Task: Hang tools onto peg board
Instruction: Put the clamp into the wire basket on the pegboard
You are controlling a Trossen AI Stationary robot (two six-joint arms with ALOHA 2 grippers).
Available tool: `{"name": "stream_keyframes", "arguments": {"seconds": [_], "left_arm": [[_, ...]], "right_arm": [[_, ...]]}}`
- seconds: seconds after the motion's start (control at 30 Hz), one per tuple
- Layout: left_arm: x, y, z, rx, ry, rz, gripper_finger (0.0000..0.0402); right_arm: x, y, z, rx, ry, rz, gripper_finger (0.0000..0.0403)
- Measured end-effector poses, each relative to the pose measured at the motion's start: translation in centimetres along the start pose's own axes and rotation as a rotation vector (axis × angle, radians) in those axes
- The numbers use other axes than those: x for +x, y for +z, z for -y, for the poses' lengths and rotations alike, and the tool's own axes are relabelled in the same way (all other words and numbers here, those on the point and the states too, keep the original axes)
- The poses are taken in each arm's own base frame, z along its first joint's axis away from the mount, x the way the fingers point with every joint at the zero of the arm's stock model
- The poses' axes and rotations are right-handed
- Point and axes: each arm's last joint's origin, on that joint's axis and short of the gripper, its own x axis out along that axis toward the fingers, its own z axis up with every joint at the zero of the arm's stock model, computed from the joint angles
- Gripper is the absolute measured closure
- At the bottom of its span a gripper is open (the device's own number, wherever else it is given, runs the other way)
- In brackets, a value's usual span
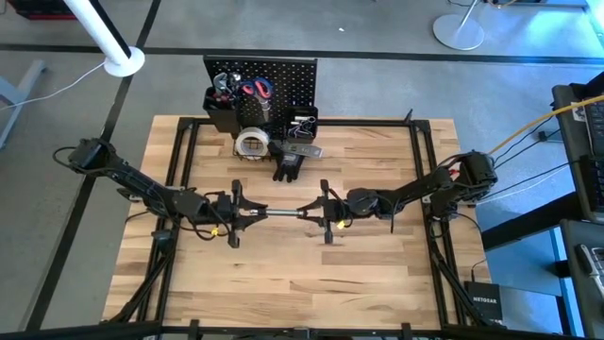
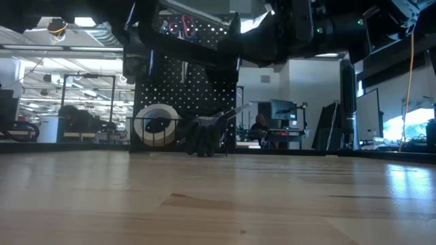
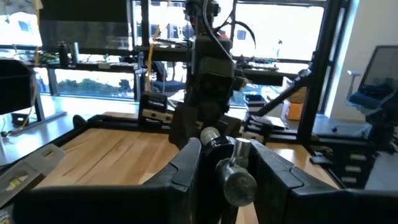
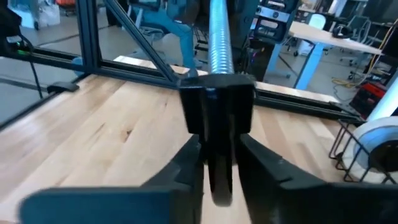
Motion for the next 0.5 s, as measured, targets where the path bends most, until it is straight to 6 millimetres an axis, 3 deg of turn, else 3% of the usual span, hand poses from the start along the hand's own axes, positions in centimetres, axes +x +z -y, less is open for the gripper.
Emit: {"name": "stream_keyframes", "arguments": {"seconds": [0.07, 0.27, 0.5], "left_arm": [[0.0, 0.08, -0.01, -0.008, 0.001, 0.007, 0.0317], [0.0, -0.07, -0.02, -0.008, 0.002, -0.007, 0.0316], [-0.4, -0.51, -0.44, 0.004, 0.072, -0.094, 0.0191]], "right_arm": [[0.0, -0.01, 0.02, -0.014, -0.003, -0.001, 0.0336], [-0.01, -0.06, -0.01, -0.035, -0.027, -0.01, 0.0336], [-0.11, -0.24, 0.11, -0.032, -0.071, -0.037, 0.0336]]}}
